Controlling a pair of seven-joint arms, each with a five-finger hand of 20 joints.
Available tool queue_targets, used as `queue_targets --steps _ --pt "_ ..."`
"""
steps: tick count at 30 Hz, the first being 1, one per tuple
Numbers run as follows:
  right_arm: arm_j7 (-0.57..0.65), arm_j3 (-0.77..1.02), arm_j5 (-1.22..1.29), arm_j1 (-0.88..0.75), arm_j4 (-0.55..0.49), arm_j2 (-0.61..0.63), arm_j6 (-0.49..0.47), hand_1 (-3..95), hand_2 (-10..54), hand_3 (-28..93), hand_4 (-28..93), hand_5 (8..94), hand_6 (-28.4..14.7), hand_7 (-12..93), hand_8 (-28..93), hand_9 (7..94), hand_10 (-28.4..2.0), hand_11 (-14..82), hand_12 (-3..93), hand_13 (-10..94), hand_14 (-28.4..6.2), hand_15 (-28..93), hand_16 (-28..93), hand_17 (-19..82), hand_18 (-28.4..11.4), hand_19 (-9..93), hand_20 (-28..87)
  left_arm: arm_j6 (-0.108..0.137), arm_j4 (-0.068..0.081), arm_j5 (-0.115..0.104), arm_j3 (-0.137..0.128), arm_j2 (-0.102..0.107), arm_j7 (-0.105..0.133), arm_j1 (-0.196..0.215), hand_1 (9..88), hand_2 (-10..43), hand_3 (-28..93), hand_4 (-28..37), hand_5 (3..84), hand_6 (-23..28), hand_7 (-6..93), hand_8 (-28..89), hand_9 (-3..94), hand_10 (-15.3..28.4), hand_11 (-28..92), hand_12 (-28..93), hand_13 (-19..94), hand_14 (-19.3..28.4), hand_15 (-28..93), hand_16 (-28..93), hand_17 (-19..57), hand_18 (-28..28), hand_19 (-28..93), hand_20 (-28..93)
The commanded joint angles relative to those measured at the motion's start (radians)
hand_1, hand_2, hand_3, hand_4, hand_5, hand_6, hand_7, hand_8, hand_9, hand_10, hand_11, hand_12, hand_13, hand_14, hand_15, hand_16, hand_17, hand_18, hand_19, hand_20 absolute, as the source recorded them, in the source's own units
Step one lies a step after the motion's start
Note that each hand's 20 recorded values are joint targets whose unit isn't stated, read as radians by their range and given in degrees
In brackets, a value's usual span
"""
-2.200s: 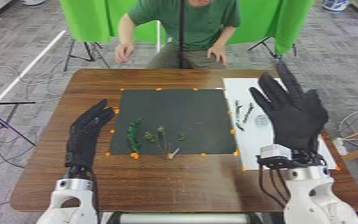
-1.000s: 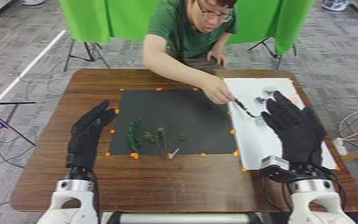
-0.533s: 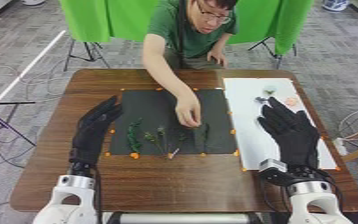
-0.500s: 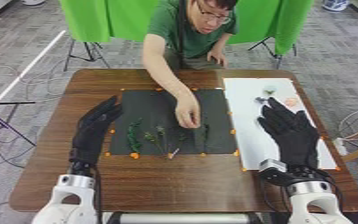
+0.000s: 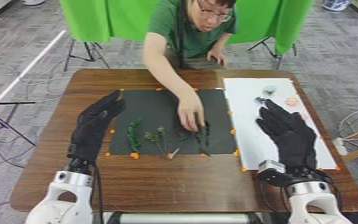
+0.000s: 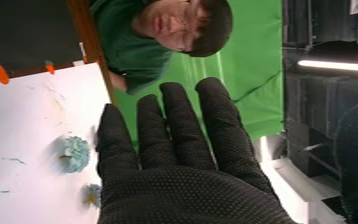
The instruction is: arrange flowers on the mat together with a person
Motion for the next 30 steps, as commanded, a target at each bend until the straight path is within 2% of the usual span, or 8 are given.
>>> queue_targets --steps 1,13,16,19,21,23,26,30 --pt "-0.005 0.002 -0.052 -0.009 0.000 -0.009 -0.007 8.2 0.0 75 -18 42.0 -3.2 8 -9 39.6 -15.8 3.9 10.6 25 -10.3 6 13 14 -12.5 3 24 0.004 0.007 0.002 -0.005 -0.011 -0.001 0.014 28.9 -8.4 63 -16.1 42.2 2.7 10.7 -5 41.1 12.3 14 14 31 16.5 10 5 -1.2 14.4 4 15" --pt "-0.008 -0.006 -0.116 0.020 0.001 0.027 0.019 16.5 -9.3 75 -18 41.1 -1.2 12 -10 39.8 -15.1 4.0 12.1 26 -9.2 8 11 15 -12.0 4 25 0.016 0.012 -0.004 -0.006 -0.012 -0.004 0.021 29.1 -8.5 63 -16.2 42.3 2.7 10.6 -5 41.3 12.1 14 14 31 16.5 10 5 -1.0 14.1 4 15" --pt "-0.019 -0.014 -0.255 0.082 0.010 0.080 0.079 22.2 -9.5 75 -20 40.2 -1.0 13 -10 39.8 -14.8 4.6 13.6 28 -9.7 9 12 18 -11.9 9 29 0.022 0.012 0.002 -0.006 -0.008 -0.012 0.021 29.3 -8.4 63 -16.4 42.3 2.7 10.7 -5 41.3 12.2 14 14 31 16.5 10 5 -0.9 14.1 4 15" --pt "0.063 -0.028 -0.443 0.158 0.002 0.147 0.158 27.2 -9.5 77 -24 40.7 -1.2 17 -11 41.9 -14.6 9.5 17.5 36 -10.9 12 15 22 -12.2 24 35 0.021 0.015 0.000 -0.004 -0.008 -0.013 0.019 29.8 -8.4 63 -16.5 42.4 2.8 10.7 -5 41.3 12.1 14 14 31 16.6 10 5 -0.9 14.1 4 15" --pt "0.212 0.000 -0.604 0.214 -0.022 0.178 0.047 33.0 -9.5 77 -26 41.7 -0.7 21 -13 43.0 -14.5 13.2 19.1 43 -10.8 14 18 23 -12.0 32 36 0.021 0.017 0.000 -0.002 -0.006 -0.012 0.017 29.8 -8.4 63 -16.4 42.4 2.8 10.8 -5 41.2 12.1 14 14 31 16.6 10 5 -0.9 14.0 4 16" --pt "0.324 -0.013 -0.738 0.261 -0.027 0.221 0.024 37.6 -9.5 78 -27 41.7 -0.6 22 -13 43.0 -14.4 14.4 19.7 46 -10.7 16 21 23 -12.1 38 36 0.019 0.017 0.002 -0.001 -0.005 -0.015 0.017 29.9 -8.5 63 -16.3 42.4 2.8 10.8 -5 41.3 12.2 14 14 31 16.6 10 5 -0.8 14.0 4 16" --pt "0.394 -0.010 -0.853 0.304 -0.027 0.255 -0.041 42.3 -9.5 78 -28 43.4 -1.2 24 -13 43.0 -14.6 18.6 19.5 49 -10.9 26 20 25 -12.9 51 35 0.017 0.018 0.001 0.000 -0.004 -0.014 0.018 30.0 -8.5 63 -16.2 42.4 2.7 10.9 -5 41.2 12.2 14 14 31 16.6 10 5 -0.8 14.0 4 16" --pt "0.416 -0.026 -1.053 0.354 0.004 0.292 -0.125 44.0 -9.5 76 -28 47.9 -1.1 24 -13 47.4 -14.8 20.3 19.7 55 -11.3 36 18 30 -13.8 60 36 0.024 0.016 0.000 -0.003 -0.003 -0.015 0.025 30.0 -8.6 63 -16.1 42.3 2.7 10.9 -5 41.2 12.1 14 14 31 16.5 10 5 -0.8 14.1 5 16"
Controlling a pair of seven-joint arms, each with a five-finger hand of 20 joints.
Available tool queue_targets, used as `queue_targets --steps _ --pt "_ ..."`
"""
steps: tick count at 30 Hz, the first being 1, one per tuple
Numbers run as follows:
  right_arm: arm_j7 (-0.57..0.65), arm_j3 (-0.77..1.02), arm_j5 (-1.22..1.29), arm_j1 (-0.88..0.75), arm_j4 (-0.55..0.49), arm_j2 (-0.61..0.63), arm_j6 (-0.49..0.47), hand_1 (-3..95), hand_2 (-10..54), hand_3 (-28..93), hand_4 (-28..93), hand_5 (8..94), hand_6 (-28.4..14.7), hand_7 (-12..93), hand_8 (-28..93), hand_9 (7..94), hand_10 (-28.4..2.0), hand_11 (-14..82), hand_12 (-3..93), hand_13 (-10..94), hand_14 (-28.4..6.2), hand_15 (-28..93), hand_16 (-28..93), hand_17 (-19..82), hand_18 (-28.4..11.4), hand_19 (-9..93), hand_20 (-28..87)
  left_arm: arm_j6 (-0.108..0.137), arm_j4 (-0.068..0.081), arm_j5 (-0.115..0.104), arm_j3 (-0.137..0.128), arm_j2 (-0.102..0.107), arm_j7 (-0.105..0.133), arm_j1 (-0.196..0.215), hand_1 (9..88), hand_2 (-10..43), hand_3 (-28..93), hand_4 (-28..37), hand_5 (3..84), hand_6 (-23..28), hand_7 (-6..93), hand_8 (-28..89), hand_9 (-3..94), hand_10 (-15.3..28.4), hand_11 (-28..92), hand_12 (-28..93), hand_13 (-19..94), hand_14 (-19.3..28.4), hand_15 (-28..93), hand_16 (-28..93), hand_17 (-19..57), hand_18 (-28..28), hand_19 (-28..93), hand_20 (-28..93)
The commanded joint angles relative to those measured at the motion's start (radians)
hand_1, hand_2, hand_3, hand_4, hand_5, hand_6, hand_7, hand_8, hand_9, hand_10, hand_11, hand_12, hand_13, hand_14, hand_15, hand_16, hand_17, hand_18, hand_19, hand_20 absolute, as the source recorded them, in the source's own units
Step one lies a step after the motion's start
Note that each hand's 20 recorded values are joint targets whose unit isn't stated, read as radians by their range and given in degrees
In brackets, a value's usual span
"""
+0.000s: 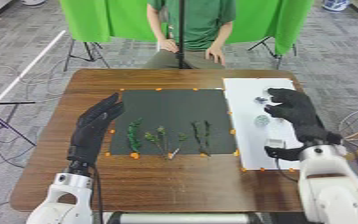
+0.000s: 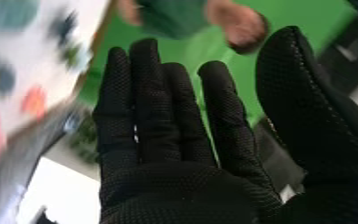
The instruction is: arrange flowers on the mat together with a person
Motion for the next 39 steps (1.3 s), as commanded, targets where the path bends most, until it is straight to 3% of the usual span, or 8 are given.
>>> queue_targets --steps 1,6,11,16,22,26,32,39 --pt "0.066 -0.007 -0.408 0.131 0.021 0.090 -0.222 44.3 -9.5 75 -28 48.4 -1.2 23 -12 48.2 -14.6 20.5 19.8 56 -11.3 38 18 31 -14.0 62 37 0.010 0.007 0.000 -0.002 -0.001 -0.012 0.016 30.0 -8.8 63 -16.1 42.3 2.6 10.9 -5 41.2 12.2 14 14 31 16.5 10 5 -0.8 14.0 5 16" --pt "0.065 -0.048 -0.523 0.177 0.067 0.118 -0.293 45.2 -9.5 73 -28 50.8 -1.9 22 -12 54.8 -15.6 21.2 20.2 63 -10.6 47 18 35 -16.1 71 38 0.012 0.007 -0.002 -0.003 0.002 -0.014 0.017 30.2 -8.8 63 -16.2 42.3 2.7 10.9 -6 41.3 12.0 14 14 31 16.5 10 5 -0.7 14.1 5 16" --pt "0.044 -0.095 -0.614 0.218 0.141 0.121 -0.329 45.1 -9.5 70 -28 54.2 -0.8 20 -11 60.7 -15.2 21.8 19.9 67 -10.7 49 18 37 -17.3 74 39 0.004 0.013 0.000 -0.001 -0.001 -0.013 0.013 30.3 -8.8 63 -16.0 42.2 2.7 10.9 -5 41.3 12.0 14 14 31 16.5 10 5 -0.7 14.0 5 16" --pt "0.029 -0.135 -0.657 0.248 0.210 0.107 -0.331 45.9 -9.5 68 -28 59.8 1.0 19 -11 69.3 -14.5 20.5 19.6 74 -8.8 49 20 42 -17.6 79 40 -0.003 0.014 -0.001 -0.005 0.000 -0.014 0.014 30.1 -8.9 63 -15.7 42.2 2.6 10.9 -6 41.1 12.0 14 14 31 16.4 10 5 -0.6 14.0 5 16" --pt "0.036 -0.169 -0.692 0.282 0.270 0.089 -0.348 45.7 -9.5 69 -28 60.0 1.1 18 -11 70.9 -14.1 19.6 19.5 77 -7.9 49 22 44 -17.4 81 40 -0.009 0.016 -0.001 -0.002 -0.006 -0.015 0.014 30.1 -9.0 63 -15.8 42.0 2.6 10.7 -5 41.0 11.9 13 14 31 16.4 10 5 -0.7 14.1 5 16" --pt "0.020 -0.184 -0.748 0.294 0.315 0.088 -0.346 45.8 -9.5 68 -28 59.7 1.3 17 -11 73.1 -13.4 18.8 19.1 79 -6.5 49 23 46 -17.3 83 40 -0.032 0.020 0.002 -0.003 -0.010 -0.013 0.011 30.0 -9.2 63 -15.7 42.0 2.6 10.6 -5 40.9 12.0 13 14 31 16.4 10 5 -0.6 14.1 5 16" --pt "0.005 -0.191 -0.831 0.293 0.351 0.078 -0.357 45.1 -9.5 68 -28 58.6 1.4 17 -11 73.9 -13.2 18.8 19.3 81 -5.9 48 23 48 -16.4 84 38 -0.021 0.019 0.001 -0.007 -0.009 -0.014 0.015 30.0 -9.2 63 -15.7 41.9 2.6 10.6 -5 40.9 12.0 13 14 31 16.4 9 5 -0.7 14.1 4 16" --pt "-0.010 -0.188 -0.875 0.275 0.378 0.062 -0.405 40.7 -9.5 68 -28 55.6 0.2 15 -10 72.7 -13.5 18.3 19.4 81 -5.8 46 25 48 -16.0 85 36 -0.029 0.022 0.000 -0.006 -0.010 -0.016 0.013 30.0 -9.3 63 -15.8 41.9 2.6 10.5 -5 40.8 11.9 13 14 31 16.4 9 5 -0.7 14.1 4 16"
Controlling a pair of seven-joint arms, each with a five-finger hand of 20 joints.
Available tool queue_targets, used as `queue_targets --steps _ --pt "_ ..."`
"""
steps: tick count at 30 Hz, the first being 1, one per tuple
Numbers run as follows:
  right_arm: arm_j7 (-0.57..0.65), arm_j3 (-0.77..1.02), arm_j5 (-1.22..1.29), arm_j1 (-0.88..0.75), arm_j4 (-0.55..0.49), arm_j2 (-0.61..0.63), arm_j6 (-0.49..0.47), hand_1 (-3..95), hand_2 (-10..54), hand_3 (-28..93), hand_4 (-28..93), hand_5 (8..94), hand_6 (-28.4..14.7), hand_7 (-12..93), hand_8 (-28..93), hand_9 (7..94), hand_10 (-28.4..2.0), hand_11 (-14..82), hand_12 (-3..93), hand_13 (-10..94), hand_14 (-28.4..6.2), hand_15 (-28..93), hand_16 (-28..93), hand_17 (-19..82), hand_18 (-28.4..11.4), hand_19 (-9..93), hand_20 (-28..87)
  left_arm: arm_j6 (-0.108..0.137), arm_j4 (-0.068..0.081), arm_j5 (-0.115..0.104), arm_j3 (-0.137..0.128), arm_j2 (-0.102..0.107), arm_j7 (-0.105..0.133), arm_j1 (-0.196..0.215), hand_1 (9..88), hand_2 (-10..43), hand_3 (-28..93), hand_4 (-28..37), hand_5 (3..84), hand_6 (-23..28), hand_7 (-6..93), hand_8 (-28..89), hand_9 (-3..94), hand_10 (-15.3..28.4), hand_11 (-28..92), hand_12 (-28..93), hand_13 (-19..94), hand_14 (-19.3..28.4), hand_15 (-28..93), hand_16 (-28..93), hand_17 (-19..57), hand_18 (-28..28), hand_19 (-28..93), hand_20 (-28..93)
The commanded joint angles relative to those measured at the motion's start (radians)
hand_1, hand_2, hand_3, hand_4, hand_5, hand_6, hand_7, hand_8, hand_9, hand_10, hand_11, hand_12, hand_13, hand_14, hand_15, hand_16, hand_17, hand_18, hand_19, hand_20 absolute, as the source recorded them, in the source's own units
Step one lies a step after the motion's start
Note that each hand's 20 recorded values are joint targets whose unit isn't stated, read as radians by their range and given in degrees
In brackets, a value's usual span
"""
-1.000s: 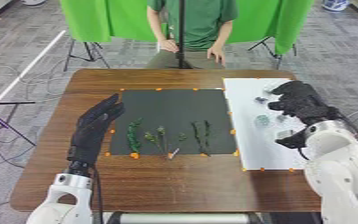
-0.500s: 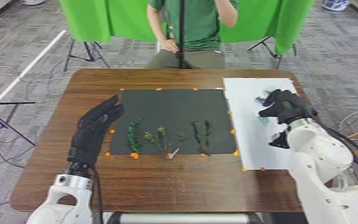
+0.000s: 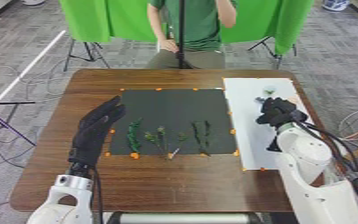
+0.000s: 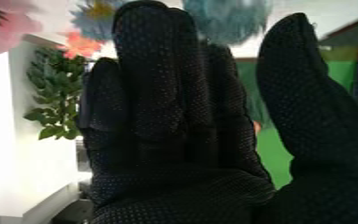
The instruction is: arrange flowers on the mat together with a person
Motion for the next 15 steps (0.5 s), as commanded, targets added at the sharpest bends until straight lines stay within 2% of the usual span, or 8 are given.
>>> queue_targets --steps 1,4,8,10,12,13,15 --pt "-0.021 -0.004 -0.049 -0.025 0.029 -0.026 -0.048 40.5 -9.5 69 -28 55.1 -0.1 15 -10 72.6 -13.5 18.3 19.4 81 -5.8 46 25 48 -15.9 85 35 -0.012 0.012 0.000 -0.002 -0.010 -0.012 0.006 30.0 -9.3 63 -15.9 41.9 2.5 10.5 -5 40.8 11.9 13 14 31 16.4 9 5 -0.7 14.1 4 16" --pt "-0.026 -0.017 -0.073 -0.044 0.047 -0.030 -0.006 40.8 -9.5 69 -28 54.8 -0.1 15 -10 72.7 -13.0 18.6 19.5 83 -5.3 46 25 50 -15.6 85 35 -0.013 0.014 0.000 -0.001 -0.011 -0.014 0.005 30.0 -9.3 63 -15.9 41.9 2.5 10.6 -5 40.8 11.9 13 14 31 16.3 9 5 -0.7 14.1 4 16" --pt "-0.039 -0.031 -0.101 -0.074 0.078 -0.031 0.104 47.2 -9.5 68 -28 59.9 2.1 17 -11 77.3 -10.7 20.0 22.5 86 -3.8 48 27 52 -14.8 89 34 -0.016 0.014 0.001 -0.004 -0.014 -0.017 0.006 30.1 -9.2 63 -15.9 41.8 2.5 10.6 -5 40.8 11.8 13 14 31 16.4 9 5 -0.7 14.1 4 16" --pt "-0.049 -0.035 -0.106 -0.082 0.095 -0.030 0.160 57.1 -9.5 57 -27 64.5 2.5 18 -11 83.8 -8.7 10.8 31.4 89 -2.5 47 29 55 -13.6 91 31 -0.014 0.016 0.001 -0.007 -0.014 -0.017 0.007 30.1 -9.1 63 -15.9 41.8 2.6 10.4 -5 40.8 11.8 13 14 31 16.4 9 5 -0.7 14.1 4 16" --pt "-0.045 -0.035 -0.093 -0.083 0.099 -0.029 0.183 62.1 -9.5 52 -26 68.8 2.8 18 -5 87.9 -8.0 7.4 34.3 91 -1.6 46 30 58 -12.5 92 29 -0.011 0.019 0.001 -0.010 -0.011 -0.018 0.005 30.1 -9.1 63 -15.9 41.8 2.6 10.5 -5 40.8 11.8 13 14 31 16.4 9 5 -0.7 14.1 4 16" --pt "-0.046 -0.033 -0.088 -0.081 0.101 -0.029 0.201 64.4 -9.5 51 -26 74.9 2.8 19 2 91.6 -7.4 6.9 35.5 93 -0.9 47 30 61 -11.6 93 27 -0.007 0.019 0.001 -0.013 -0.009 -0.017 0.007 30.2 -9.1 63 -15.9 41.9 2.6 10.4 -5 40.8 11.8 13 14 31 16.4 9 5 -0.7 14.1 4 16" --pt "-0.037 -0.029 -0.076 -0.071 0.091 -0.019 0.228 66.0 -9.5 51 -25 79.6 3.1 19 5 93.4 -7.0 8.7 35.4 94 -0.6 49 28 63 -10.9 93 27 0.000 0.025 0.002 -0.019 -0.005 -0.017 0.003 30.1 -9.1 63 -15.9 41.9 2.6 10.5 -5 40.8 11.8 13 14 31 16.4 9 5 -0.7 14.1 4 16"
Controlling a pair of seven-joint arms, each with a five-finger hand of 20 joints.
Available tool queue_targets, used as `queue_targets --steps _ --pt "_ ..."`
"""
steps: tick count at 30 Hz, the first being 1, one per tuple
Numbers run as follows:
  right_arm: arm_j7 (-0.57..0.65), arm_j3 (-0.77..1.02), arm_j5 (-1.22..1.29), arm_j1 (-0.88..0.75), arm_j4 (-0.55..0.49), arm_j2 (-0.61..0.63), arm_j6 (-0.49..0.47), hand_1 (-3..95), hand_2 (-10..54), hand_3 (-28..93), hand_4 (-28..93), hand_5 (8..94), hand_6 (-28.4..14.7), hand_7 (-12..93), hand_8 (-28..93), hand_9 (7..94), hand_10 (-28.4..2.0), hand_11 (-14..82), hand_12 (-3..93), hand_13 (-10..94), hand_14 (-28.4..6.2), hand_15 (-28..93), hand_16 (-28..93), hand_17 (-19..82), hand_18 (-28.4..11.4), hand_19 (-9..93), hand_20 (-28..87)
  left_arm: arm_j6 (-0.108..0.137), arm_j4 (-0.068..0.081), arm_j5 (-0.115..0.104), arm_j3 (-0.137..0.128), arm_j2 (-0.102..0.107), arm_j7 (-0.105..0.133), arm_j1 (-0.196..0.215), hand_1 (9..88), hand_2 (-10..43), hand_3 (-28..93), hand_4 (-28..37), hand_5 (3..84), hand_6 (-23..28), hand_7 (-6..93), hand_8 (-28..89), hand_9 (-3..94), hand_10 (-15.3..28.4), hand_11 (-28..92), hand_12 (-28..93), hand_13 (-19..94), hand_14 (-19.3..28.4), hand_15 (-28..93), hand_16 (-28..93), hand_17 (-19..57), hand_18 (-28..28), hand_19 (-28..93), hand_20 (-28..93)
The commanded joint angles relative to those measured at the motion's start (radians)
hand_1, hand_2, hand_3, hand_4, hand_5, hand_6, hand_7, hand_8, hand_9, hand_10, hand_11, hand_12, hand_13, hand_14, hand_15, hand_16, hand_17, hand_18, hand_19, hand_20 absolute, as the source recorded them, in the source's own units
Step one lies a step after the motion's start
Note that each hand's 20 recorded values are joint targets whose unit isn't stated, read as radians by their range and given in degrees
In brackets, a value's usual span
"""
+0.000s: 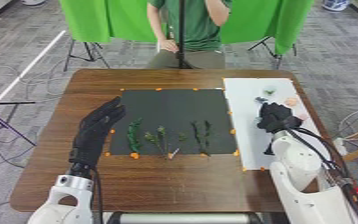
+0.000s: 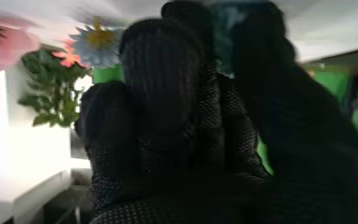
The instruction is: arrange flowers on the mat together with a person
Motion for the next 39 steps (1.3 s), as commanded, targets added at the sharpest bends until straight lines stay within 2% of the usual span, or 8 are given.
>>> queue_targets --steps 1,7,15,17,20,24,31,39 --pt "-0.002 -0.007 0.025 -0.022 0.020 0.006 0.064 66.2 -9.5 52 -25 80.6 3.1 20 5 93.6 -6.9 10.0 35.3 94 -0.5 50 27 64 -10.8 93 27 0.012 0.014 0.000 -0.026 0.001 -0.009 0.010 30.1 -9.1 63 -15.9 41.9 2.6 10.5 -5 40.9 11.8 13 14 31 16.4 9 5 -0.7 14.1 4 16" --pt "0.016 -0.012 0.066 0.072 -0.065 0.064 0.114 65.9 -9.5 55 -25 84.2 2.7 20 7 93.7 -6.8 15.1 34.5 94 -0.1 54 25 65 -11.0 93 31 0.065 0.019 -0.005 -0.056 0.019 0.010 0.018 30.3 -9.0 63 -15.9 42.1 2.6 10.6 -5 40.9 11.9 13 14 31 16.4 9 5 -0.3 13.6 4 16" --pt "-0.027 -0.165 0.178 0.271 -0.159 0.064 0.086 65.6 -9.5 56 -24 84.5 2.8 20 7 93.7 -6.7 15.5 35.3 94 0.2 55 25 65 -10.8 93 32 0.149 0.027 -0.017 -0.087 0.012 0.041 0.048 30.2 -9.1 63 -15.9 42.8 2.6 11.2 -6 41.9 11.9 14 14 32 16.2 10 5 0.8 12.9 4 16" --pt "-0.049 -0.238 0.219 0.337 -0.146 0.034 0.048 65.7 -9.5 56 -24 84.4 2.8 20 7 93.7 -6.7 15.4 35.5 94 0.3 55 25 65 -10.8 93 33 0.181 0.030 -0.024 -0.094 0.010 0.053 0.055 30.3 -9.1 63 -16.0 42.9 2.6 11.4 -6 42.1 12.0 14 14 33 16.1 11 5 1.2 12.6 3 16" --pt "-0.099 -0.349 0.235 0.421 -0.098 -0.031 0.012 65.7 -9.5 56 -24 84.3 2.9 20 7 93.7 -6.6 15.3 35.6 94 0.4 56 25 65 -10.7 93 33 0.242 0.034 -0.060 -0.097 0.015 0.087 0.062 30.3 -9.1 63 -16.1 43.2 2.7 11.6 -6 42.2 12.0 14 14 33 16.0 11 4 1.8 12.2 3 16" --pt "-0.163 -0.468 0.244 0.494 -0.017 -0.128 -0.044 65.6 -9.5 56 -24 84.2 3.0 20 7 93.7 -6.6 15.0 35.8 94 0.3 56 25 65 -10.7 93 34 0.289 0.037 -0.069 -0.109 0.008 0.109 0.069 30.1 -9.3 64 -16.1 43.3 2.7 11.9 -6 42.0 12.0 14 14 32 15.4 10 4 3.1 11.1 3 16" --pt "-0.274 -0.577 0.138 0.523 0.127 -0.260 -0.090 65.2 -9.5 57 -24 84.0 3.2 20 7 93.7 -6.4 14.8 36.0 94 0.6 57 26 65 -10.7 93 36 0.293 0.053 -0.089 -0.119 -0.002 0.140 0.074 29.8 -9.5 65 -16.5 43.3 2.6 12.0 -6 41.6 11.9 14 13 32 15.0 9 4 3.7 10.7 2 17" --pt "-0.353 -0.602 -0.002 0.483 0.255 -0.368 -0.139 64.7 -9.5 57 -24 83.7 3.5 21 7 93.7 -6.4 14.6 36.1 94 0.7 57 26 65 -10.9 93 39 0.256 0.067 -0.096 -0.119 -0.009 0.162 0.071 28.8 -9.5 66 -16.6 43.3 2.2 12.4 -6 41.8 11.8 14 13 32 15.1 9 4 3.7 10.9 1 17"
